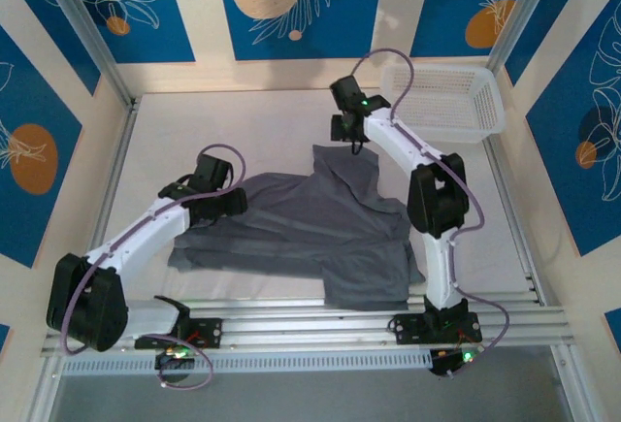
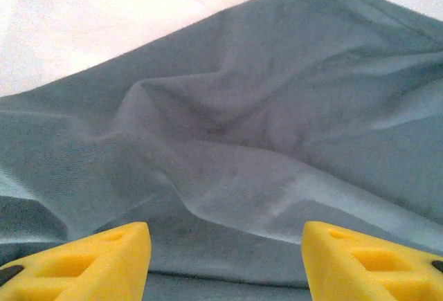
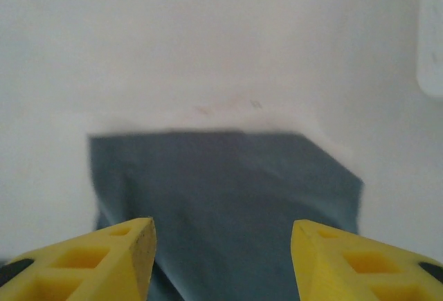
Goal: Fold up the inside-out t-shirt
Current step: Smooth out the T-shirt at the center of the table, then fold the T-shirt at the center of the table.
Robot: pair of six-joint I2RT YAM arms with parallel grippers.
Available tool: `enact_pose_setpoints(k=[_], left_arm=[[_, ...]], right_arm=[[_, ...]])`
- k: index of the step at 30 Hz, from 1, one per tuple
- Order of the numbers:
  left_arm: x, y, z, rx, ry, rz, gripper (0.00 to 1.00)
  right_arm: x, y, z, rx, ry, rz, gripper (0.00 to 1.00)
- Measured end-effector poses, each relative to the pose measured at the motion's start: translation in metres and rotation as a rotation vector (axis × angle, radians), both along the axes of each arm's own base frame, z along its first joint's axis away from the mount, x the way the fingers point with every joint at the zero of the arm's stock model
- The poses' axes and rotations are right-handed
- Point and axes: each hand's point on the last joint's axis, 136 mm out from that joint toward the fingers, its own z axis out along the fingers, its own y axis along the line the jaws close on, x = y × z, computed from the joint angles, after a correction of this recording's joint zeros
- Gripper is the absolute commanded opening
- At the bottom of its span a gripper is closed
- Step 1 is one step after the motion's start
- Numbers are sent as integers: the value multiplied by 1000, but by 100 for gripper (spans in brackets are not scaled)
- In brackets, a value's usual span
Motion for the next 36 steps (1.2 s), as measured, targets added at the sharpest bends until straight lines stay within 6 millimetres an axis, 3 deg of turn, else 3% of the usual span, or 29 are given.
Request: enact_pose_setpoints(k=[6, 8, 18, 20, 21, 23, 25, 29, 33, 36], left_arm=[[-1, -3, -8, -4, 29, -9, 60], [-1, -3, -9, -3, 31, -9, 60], [-1, 3, -2, 6, 5, 22, 62], [0, 8, 2, 19, -10, 44, 62], [0, 10, 3, 27, -15, 53, 62], [0, 17, 4, 48, -14, 78, 62], [1, 27, 7, 66, -12, 107, 62], [14, 65, 19, 76, -24, 234, 61], [34, 112, 24, 65, -17, 380, 61], [51, 127, 9, 47, 38, 424, 61]], right_arm=[[-25, -67, -34, 0, 109, -124, 54], [-31, -77, -43, 0, 138, -166, 55], [-83, -68, -102, 59, 312, -236, 54], [-88, -63, -106, 86, 330, -240, 48], [-88, -61, -107, 101, 332, -243, 38], [-86, -58, -107, 120, 327, -245, 18], [-84, -55, -106, 131, 319, -244, 7], [-81, -55, -92, 141, 282, -232, 5], [-80, -54, -46, 192, 161, -203, 5], [-83, -50, -18, 252, 78, -170, 4]])
